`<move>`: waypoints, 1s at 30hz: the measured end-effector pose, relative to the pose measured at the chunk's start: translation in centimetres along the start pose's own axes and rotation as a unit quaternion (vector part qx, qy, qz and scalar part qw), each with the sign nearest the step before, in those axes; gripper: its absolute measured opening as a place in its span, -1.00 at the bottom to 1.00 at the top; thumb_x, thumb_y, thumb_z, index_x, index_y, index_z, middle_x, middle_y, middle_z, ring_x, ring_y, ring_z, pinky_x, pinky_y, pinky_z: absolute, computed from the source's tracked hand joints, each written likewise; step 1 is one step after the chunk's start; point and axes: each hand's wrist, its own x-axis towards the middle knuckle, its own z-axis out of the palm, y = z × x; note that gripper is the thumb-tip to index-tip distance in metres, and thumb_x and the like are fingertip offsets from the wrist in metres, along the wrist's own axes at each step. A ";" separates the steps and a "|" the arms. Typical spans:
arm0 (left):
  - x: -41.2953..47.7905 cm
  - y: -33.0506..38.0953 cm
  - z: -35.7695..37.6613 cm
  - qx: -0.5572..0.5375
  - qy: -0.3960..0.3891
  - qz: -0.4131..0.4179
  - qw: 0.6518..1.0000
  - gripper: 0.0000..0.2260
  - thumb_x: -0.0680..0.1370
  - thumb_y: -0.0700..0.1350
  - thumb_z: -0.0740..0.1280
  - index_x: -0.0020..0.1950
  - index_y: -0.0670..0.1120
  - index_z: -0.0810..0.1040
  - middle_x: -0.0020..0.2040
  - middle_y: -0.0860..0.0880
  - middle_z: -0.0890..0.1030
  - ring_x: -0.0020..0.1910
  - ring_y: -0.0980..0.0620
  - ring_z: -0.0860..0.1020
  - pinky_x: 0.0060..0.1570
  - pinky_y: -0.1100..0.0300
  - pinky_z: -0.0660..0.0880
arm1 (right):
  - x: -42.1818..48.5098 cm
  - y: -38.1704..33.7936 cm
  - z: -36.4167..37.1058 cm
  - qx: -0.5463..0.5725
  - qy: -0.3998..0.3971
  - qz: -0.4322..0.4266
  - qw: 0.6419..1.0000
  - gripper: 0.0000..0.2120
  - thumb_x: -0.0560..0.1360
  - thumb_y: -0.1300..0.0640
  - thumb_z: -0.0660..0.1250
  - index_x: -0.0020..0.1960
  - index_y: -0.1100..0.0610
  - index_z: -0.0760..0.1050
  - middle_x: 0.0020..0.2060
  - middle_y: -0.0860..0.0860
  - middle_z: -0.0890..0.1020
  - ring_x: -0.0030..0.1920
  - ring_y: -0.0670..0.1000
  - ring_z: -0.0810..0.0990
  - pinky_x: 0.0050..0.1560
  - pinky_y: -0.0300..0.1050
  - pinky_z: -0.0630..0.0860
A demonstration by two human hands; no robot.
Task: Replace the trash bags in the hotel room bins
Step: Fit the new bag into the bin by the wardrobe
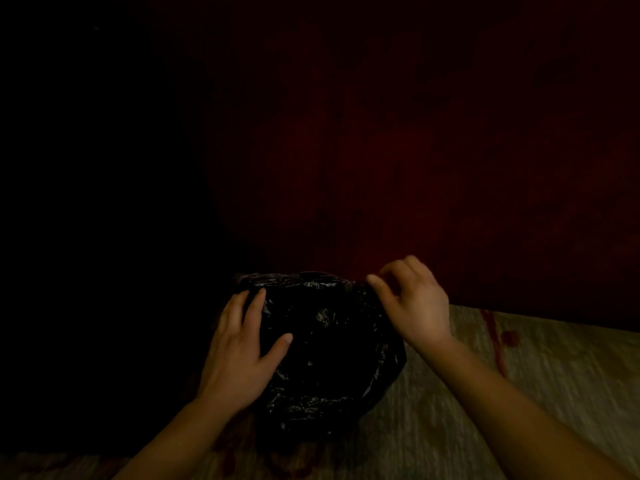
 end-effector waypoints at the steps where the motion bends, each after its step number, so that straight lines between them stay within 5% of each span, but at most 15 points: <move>1: 0.2 0.1 -0.2 -0.006 0.009 -0.001 1.000 -0.22 0.47 0.46 0.03 0.58 0.11 -0.01 0.58 0.03 0.01 0.55 -0.03 0.07 0.45 -0.03 0.26 | 0.0 -0.5 -0.3 0.004 0.016 -0.070 0.997 -0.74 0.59 -0.12 0.28 -0.12 0.04 0.54 -0.22 -0.09 0.49 -0.20 -0.09 0.45 -0.34 -0.15 0.42; 3: 0.8 0.5 -0.5 -0.016 0.028 0.004 0.999 -0.26 0.49 0.44 0.05 0.56 0.08 0.09 0.54 0.04 0.10 0.51 -0.01 0.17 0.41 -0.01 0.32 | -0.2 -1.5 -0.6 0.013 -0.021 -0.198 0.980 -0.71 0.59 -0.10 0.30 -0.19 0.05 0.57 -0.28 -0.10 0.49 -0.23 -0.07 0.44 -0.32 -0.12 0.40; 5: 1.3 0.7 -0.5 -0.021 0.032 0.014 0.999 -0.31 0.50 0.41 0.07 0.53 0.08 0.16 0.52 0.07 0.14 0.48 0.01 0.22 0.38 0.00 0.35 | -0.3 -1.7 -0.1 -0.033 -0.087 -0.268 0.959 -0.77 0.59 -0.07 0.28 -0.05 0.02 0.65 -0.16 -0.10 0.60 -0.13 -0.04 0.52 -0.21 -0.10 0.44; 7: 1.6 0.6 -0.3 -0.022 0.020 0.022 0.999 -0.31 0.48 0.42 0.05 0.53 0.11 0.15 0.54 0.09 0.12 0.50 0.04 0.19 0.40 0.01 0.32 | -0.3 -1.2 0.5 -0.078 -0.157 -0.248 0.953 -0.71 0.59 -0.06 0.27 0.25 -0.02 0.59 0.18 -0.09 0.62 0.17 0.00 0.54 0.01 -0.05 0.50; 9: 2.0 0.6 0.0 -0.019 -0.002 0.020 1.000 -0.29 0.49 0.44 0.05 0.56 0.14 0.08 0.57 0.11 0.06 0.54 0.05 0.11 0.45 0.01 0.25 | -0.3 -0.7 1.0 -0.067 -0.231 -0.183 0.953 -0.57 0.62 -0.04 0.23 0.47 -0.02 0.39 0.46 -0.10 0.40 0.42 0.00 0.37 0.29 0.01 0.45; 12: 2.4 0.7 0.2 -0.023 -0.022 0.009 0.999 -0.30 0.52 0.34 0.15 0.58 0.17 -0.03 0.60 0.11 -0.01 0.57 0.07 -0.01 0.50 0.01 0.15 | -0.5 -0.9 1.3 -0.009 -0.266 -0.136 0.954 -0.48 0.66 -0.01 0.17 0.58 -0.03 0.16 0.59 -0.17 0.06 0.51 -0.12 0.16 0.46 -0.12 0.29; 15: 2.6 0.8 0.0 -0.029 -0.034 0.007 0.999 -0.28 0.52 0.33 0.20 0.57 0.23 -0.08 0.60 0.15 -0.02 0.57 0.09 -0.02 0.49 0.03 0.16 | -0.6 -1.4 1.4 0.055 -0.276 -0.064 0.957 -0.50 0.67 0.02 0.15 0.58 0.02 0.17 0.59 -0.19 0.01 0.49 -0.17 0.14 0.44 -0.24 0.24; 18: 2.7 0.9 -0.1 -0.080 -0.042 0.007 0.996 -0.34 0.53 0.29 0.23 0.53 0.33 -0.04 0.58 0.22 0.00 0.55 0.13 0.05 0.45 0.06 0.20 | 0.1 -1.4 1.3 0.151 -0.230 0.048 0.960 -0.63 0.67 0.07 0.18 0.45 0.09 0.42 0.45 -0.04 0.41 0.40 -0.09 0.41 0.32 -0.24 0.38; 21: 3.2 1.2 -0.5 -0.145 -0.040 -0.012 0.989 -0.42 0.55 0.24 0.24 0.47 0.43 0.01 0.55 0.29 0.05 0.53 0.16 0.11 0.41 0.10 0.20 | 1.4 -1.2 1.1 0.153 -0.191 0.095 0.965 -0.78 0.63 0.16 0.27 0.24 0.10 0.59 -0.04 -0.10 0.62 -0.19 -0.32 0.59 -0.22 -0.43 0.45; 26: 4.2 1.2 -0.6 -0.114 -0.064 -0.003 0.991 -0.45 0.55 0.28 0.20 0.46 0.46 0.00 0.56 0.27 0.06 0.52 0.13 0.17 0.38 0.09 0.31 | 3.2 -0.3 1.9 0.151 -0.140 0.132 0.970 -0.88 0.59 0.17 0.34 0.05 -0.03 0.59 -0.15 -0.10 0.63 -0.48 -0.14 0.47 -0.39 -0.21 0.50; 30: 4.9 1.0 -0.6 -0.058 -0.086 -0.013 0.995 -0.41 0.53 0.34 0.17 0.50 0.41 -0.01 0.57 0.22 0.07 0.50 0.08 0.24 0.29 0.13 0.36 | 2.8 1.2 2.7 0.134 -0.159 0.197 0.958 -0.91 0.58 0.19 0.34 -0.01 0.01 0.57 -0.19 -0.02 0.62 -0.41 -0.02 0.51 -0.34 -0.04 0.54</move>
